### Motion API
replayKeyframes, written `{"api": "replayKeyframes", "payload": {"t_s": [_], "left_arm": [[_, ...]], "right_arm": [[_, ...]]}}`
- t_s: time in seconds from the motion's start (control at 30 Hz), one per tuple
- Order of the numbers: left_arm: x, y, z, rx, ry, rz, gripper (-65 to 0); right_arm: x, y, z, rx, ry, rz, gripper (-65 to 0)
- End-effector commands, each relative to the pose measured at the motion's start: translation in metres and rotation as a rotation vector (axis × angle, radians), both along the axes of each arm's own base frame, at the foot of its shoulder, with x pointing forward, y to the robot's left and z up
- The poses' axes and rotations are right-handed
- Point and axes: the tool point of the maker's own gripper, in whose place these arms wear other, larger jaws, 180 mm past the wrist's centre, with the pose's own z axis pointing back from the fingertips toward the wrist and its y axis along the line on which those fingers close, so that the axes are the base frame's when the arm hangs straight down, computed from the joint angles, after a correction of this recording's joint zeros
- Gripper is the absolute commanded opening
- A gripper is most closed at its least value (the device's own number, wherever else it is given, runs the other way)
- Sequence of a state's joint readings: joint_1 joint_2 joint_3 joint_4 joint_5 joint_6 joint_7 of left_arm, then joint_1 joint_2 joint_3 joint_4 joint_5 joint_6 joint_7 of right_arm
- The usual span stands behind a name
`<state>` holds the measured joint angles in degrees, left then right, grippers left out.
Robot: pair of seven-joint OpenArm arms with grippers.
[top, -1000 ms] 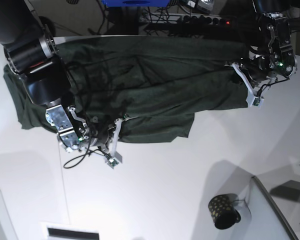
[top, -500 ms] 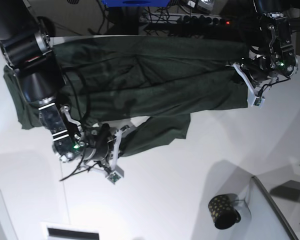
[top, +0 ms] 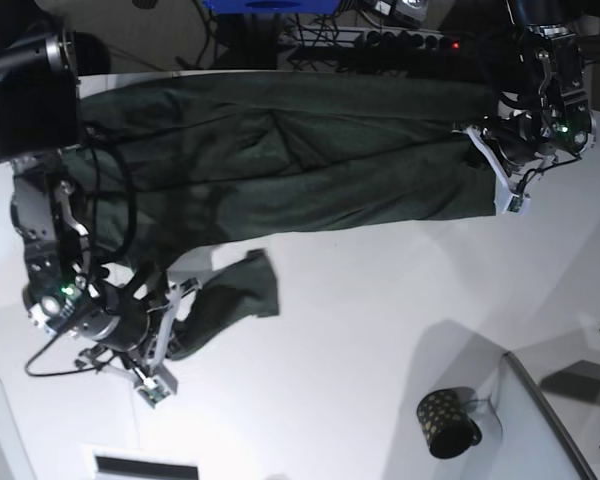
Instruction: Layout the t-shirt on the table in an organized manner, then fold the t-shirt properly
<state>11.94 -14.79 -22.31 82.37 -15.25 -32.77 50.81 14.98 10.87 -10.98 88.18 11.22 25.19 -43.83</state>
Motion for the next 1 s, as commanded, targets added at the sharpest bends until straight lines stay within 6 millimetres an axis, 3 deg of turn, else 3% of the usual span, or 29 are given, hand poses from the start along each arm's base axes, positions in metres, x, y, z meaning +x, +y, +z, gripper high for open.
{"api": "replayKeyframes", "payload": {"t_s": [0.0, 0.27, 0.4, 0.53, 0.7, 0.83, 0.97], "left_arm": [[0.009, 0.005, 0.009, 0.011, -0.036, -0.003, -65.0], [0.009, 0.005, 0.009, 0.011, -0.036, -0.004, -65.0], [0.009, 0.005, 0.009, 0.012, -0.034, -0.003, -65.0], [0.009, 0.006, 0.01, 0.013, -0.036, 0.002, -63.0], [0.009, 0.007, 0.01, 0.013, -0.036, 0.003, -41.3], [0.01, 0.007, 0.01, 0.013, -0.038, 0.003, -32.3], [0.01, 0.008, 0.011, 0.015, -0.04, 0.004, -29.0]], "right_arm": [[0.004, 0.0, 0.022, 0.013, -0.066, 0.008, -64.8], [-0.032, -0.025, 0.06, 0.009, -0.173, -0.054, -64.8], [-0.049, -0.042, 0.067, -0.003, -0.195, -0.093, -64.8], [-0.074, -0.045, 0.044, -0.008, -0.133, -0.099, -64.8], [-0.106, -0.036, 0.016, 0.016, -0.046, -0.091, -64.8], [-0.126, -0.028, 0.003, 0.053, -0.021, -0.083, -64.8], [-0.147, -0.018, -0.012, 0.064, 0.035, -0.056, -64.8]]}}
